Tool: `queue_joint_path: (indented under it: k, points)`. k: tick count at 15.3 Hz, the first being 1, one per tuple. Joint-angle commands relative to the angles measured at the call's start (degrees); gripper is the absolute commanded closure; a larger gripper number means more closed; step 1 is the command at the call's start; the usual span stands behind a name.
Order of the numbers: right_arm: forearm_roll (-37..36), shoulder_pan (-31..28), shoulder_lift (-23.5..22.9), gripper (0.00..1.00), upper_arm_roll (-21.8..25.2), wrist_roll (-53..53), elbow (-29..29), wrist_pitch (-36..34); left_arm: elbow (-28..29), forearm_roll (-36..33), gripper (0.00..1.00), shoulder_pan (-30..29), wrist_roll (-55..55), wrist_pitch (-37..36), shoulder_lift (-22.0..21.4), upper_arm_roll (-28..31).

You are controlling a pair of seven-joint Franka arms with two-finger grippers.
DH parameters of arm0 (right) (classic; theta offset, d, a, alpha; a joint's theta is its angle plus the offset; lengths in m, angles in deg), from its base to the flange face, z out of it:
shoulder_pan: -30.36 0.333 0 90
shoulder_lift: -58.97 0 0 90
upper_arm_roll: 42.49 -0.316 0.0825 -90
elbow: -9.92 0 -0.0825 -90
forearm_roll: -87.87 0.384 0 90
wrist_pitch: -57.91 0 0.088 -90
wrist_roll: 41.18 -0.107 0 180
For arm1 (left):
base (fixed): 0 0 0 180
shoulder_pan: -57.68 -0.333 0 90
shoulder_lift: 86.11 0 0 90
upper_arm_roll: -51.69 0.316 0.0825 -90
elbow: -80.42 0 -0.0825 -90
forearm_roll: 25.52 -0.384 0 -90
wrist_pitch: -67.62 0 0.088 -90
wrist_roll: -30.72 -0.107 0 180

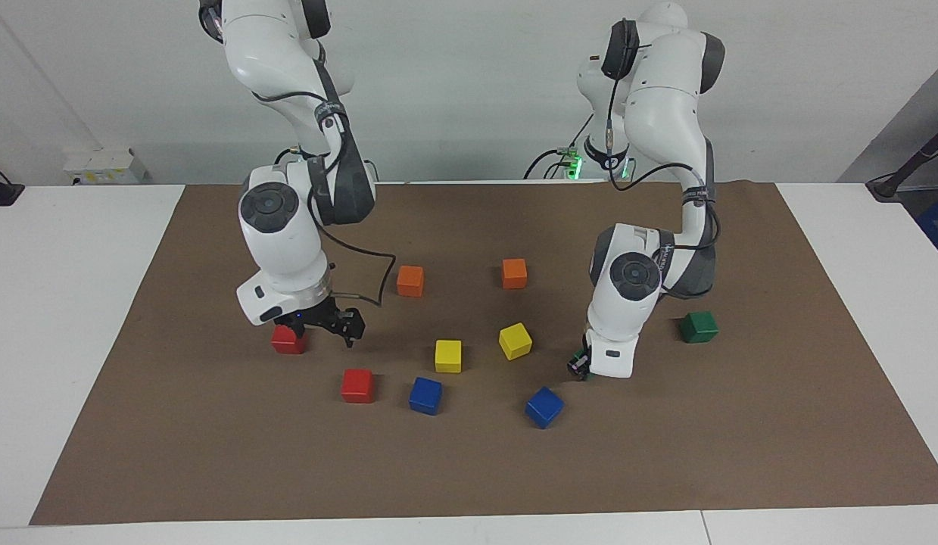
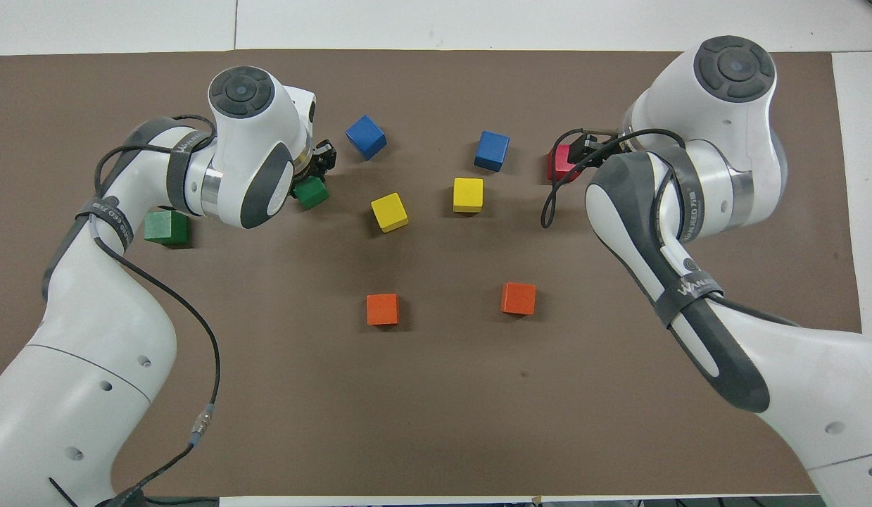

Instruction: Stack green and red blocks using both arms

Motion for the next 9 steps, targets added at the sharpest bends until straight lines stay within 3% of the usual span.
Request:
queue_joint_path:
  k: [1,6,9]
  points:
    - [-0.58,0.01,-4.75,0.0,-0.44,-0.97,4.22,-0.71,0.56,0.29,1.0,-2.75,-5.03,-5.02,-4.3,0.44]
    - [-0.84,0.01,-8.98,0.0,-1.67,-0.27,7.74,1.31,1.26,4.42,1.0,-12.42,-31.47,-13.72,-10.54,0.43]
    - [-0.93,0.45,-10.47,0.0,-1.76,1.76,8.61,3.58,4.93,4.69,1.0,-16.82,-44.15,-15.67,-14.05,0.52]
